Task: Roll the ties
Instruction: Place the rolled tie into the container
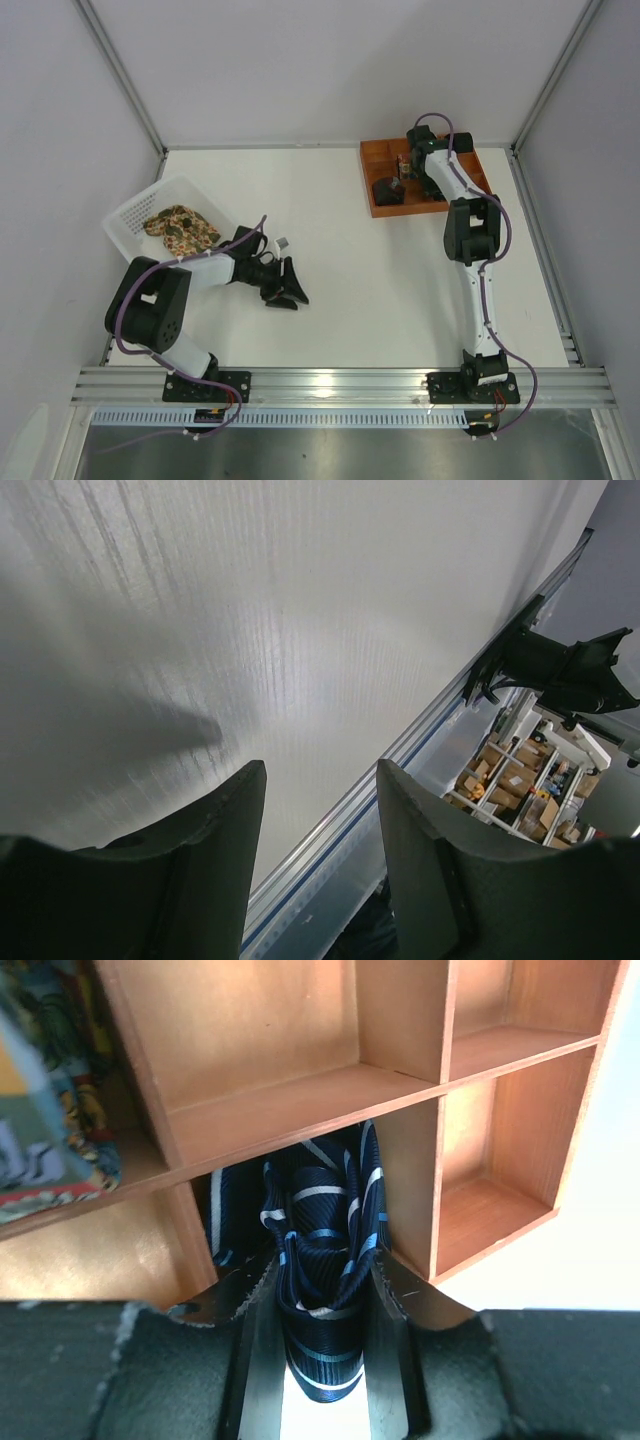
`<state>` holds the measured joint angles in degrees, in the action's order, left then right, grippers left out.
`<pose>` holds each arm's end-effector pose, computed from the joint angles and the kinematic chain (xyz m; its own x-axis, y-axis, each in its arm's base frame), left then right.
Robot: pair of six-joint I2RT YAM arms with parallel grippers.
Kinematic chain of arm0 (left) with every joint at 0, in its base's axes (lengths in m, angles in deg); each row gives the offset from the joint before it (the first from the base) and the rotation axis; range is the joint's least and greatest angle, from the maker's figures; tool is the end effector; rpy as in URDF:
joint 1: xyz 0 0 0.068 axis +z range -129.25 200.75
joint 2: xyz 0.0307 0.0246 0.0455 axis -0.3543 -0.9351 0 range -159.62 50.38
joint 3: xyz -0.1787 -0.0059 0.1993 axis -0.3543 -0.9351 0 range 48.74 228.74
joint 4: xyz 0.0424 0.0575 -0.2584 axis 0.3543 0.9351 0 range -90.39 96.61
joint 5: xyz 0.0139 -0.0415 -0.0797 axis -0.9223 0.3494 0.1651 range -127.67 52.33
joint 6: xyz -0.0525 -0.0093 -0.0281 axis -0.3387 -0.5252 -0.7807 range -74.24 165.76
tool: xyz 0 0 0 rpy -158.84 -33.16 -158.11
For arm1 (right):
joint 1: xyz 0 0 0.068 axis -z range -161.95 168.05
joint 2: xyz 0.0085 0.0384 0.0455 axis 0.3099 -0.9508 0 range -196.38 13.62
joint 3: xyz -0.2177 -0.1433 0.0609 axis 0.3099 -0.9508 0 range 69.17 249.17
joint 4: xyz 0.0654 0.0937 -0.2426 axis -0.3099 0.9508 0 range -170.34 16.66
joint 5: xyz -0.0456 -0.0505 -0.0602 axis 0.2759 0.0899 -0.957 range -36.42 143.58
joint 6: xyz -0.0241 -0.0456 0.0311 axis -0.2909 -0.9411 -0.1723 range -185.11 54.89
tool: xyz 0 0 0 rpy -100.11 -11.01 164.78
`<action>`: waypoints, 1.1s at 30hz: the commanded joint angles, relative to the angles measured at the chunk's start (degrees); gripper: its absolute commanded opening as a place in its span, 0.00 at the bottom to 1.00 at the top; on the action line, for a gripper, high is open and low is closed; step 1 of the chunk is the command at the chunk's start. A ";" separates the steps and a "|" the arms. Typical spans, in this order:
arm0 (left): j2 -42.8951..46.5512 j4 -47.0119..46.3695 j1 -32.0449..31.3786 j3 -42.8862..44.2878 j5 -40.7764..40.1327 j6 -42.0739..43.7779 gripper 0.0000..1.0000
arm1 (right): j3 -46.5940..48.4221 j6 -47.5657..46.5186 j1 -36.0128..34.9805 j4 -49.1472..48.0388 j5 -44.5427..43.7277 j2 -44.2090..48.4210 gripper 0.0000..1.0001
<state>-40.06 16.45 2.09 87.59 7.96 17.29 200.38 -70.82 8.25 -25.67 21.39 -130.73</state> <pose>0.2401 -0.1148 0.1142 -0.9999 -0.0142 -0.0064 -0.0043 0.6503 -0.7596 0.5278 0.0671 0.1621 -0.9132 -0.2433 -0.3268 -0.0369 0.8482 -0.5284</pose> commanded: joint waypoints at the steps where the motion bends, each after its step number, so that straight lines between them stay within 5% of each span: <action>1: 2.28 -1.28 0.99 -0.62 0.95 0.26 0.55 | 2.11 0.44 0.05 -0.62 -2.27 -2.33 0.00; 9: 2.37 -1.20 1.08 -0.79 0.96 -0.10 0.55 | -1.14 0.79 -0.31 -6.42 -5.78 -1.63 0.00; 14: 2.81 -1.46 1.08 -1.58 0.87 -0.27 0.55 | -1.58 2.20 0.13 -7.13 -2.81 -1.55 0.09; 20: 2.54 -1.37 1.16 -1.06 0.96 -0.62 0.55 | -2.46 2.29 0.13 -7.04 -0.25 -0.58 0.31; 33: 2.81 -1.37 1.16 -1.32 0.25 -1.06 0.55 | -2.37 1.94 0.49 -6.08 4.15 2.41 0.50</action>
<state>-39.07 16.43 2.68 86.34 7.91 16.61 198.53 -69.93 9.47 -30.17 21.24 -130.43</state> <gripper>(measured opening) 0.547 0.486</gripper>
